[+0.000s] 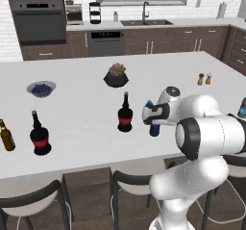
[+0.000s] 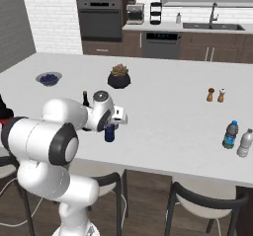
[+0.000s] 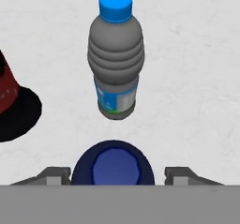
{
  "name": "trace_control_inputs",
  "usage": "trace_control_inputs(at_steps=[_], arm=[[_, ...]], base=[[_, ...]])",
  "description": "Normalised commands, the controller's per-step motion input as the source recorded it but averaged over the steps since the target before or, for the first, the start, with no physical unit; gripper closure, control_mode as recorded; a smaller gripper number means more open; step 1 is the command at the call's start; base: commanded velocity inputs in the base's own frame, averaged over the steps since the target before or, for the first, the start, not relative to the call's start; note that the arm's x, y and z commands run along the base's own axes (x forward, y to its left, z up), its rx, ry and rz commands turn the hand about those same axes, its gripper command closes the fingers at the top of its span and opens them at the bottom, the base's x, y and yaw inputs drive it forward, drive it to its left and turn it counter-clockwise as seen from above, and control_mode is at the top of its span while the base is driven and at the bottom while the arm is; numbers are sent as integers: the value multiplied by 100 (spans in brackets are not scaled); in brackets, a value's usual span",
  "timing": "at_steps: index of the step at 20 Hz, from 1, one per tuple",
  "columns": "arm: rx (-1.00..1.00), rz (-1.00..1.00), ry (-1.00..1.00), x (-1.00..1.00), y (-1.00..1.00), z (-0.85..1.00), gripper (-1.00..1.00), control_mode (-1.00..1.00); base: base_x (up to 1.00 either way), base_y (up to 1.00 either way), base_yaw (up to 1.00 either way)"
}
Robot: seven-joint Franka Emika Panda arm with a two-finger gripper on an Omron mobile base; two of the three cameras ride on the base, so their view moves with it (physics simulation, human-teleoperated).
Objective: Move the plastic bottles in the middle to the plastics group, and the glass bottles in the middle to the glass group.
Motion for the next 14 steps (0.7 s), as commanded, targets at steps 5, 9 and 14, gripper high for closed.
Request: trace_control_inputs(at_steps=[5, 9, 14], arm=[[0, 0, -28, -20, -1, -35, 100, -100], [0, 3, -2, -42, -26, 3, 100, -100], [0, 7, -2, -50, -31, 31, 100, -100]], base=[[0, 0, 0], [0, 0, 0], [0, 0, 0]])
